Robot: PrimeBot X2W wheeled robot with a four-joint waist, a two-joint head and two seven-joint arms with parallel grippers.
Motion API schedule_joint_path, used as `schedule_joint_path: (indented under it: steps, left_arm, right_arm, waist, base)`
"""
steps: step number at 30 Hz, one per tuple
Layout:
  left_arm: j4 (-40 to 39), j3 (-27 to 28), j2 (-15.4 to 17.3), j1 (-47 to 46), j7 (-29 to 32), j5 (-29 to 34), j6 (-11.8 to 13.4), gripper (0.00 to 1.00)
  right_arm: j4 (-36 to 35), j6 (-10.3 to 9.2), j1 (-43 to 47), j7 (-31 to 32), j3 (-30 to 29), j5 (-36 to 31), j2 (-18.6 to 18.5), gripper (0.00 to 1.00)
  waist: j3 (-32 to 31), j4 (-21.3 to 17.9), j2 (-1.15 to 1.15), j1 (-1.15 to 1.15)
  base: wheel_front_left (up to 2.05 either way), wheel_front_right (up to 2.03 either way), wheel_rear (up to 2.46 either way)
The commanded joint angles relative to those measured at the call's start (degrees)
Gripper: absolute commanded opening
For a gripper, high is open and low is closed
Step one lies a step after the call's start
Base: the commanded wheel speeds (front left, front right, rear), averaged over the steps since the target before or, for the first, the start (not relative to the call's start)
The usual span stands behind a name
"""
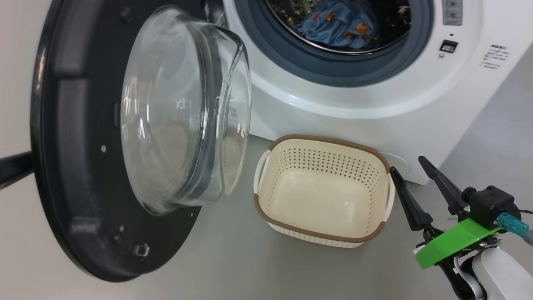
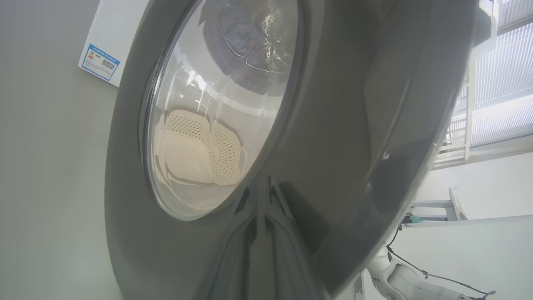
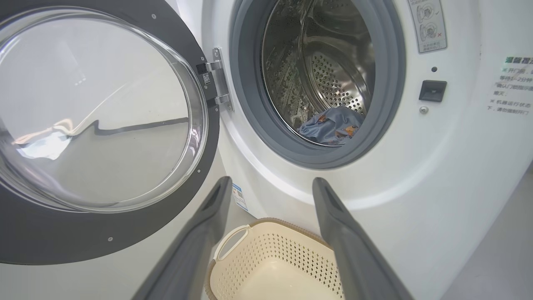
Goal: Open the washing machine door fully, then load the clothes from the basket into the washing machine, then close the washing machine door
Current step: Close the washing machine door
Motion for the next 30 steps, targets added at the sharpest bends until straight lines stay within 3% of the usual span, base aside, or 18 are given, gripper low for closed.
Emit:
schedule_joint_path:
  steps: [1, 30]
  left_arm:
    - [-2.85, 2.11, 2.54, -0.83, 0.99, -0.35, -0.40, 0.00]
    - [-6.27, 0.31, -3.58, 0.15, 0.05, 3.56, -0.40, 0.00]
  right_arm:
    - [-1.30, 0.26, 0.71, -0.46, 0.07, -0.09, -0.13, 1.00]
    - [-1.83, 0.26, 6.55, -0.46, -3.52, -0.53, 2.43, 1.00]
  waist:
    - [-1.07, -1.61, 0.00, 0.00]
    - [-7.68, -21.21, 0.00, 0.00]
  base:
    - [0.00, 0.00, 0.00]
    - [0.00, 0.00, 0.00]
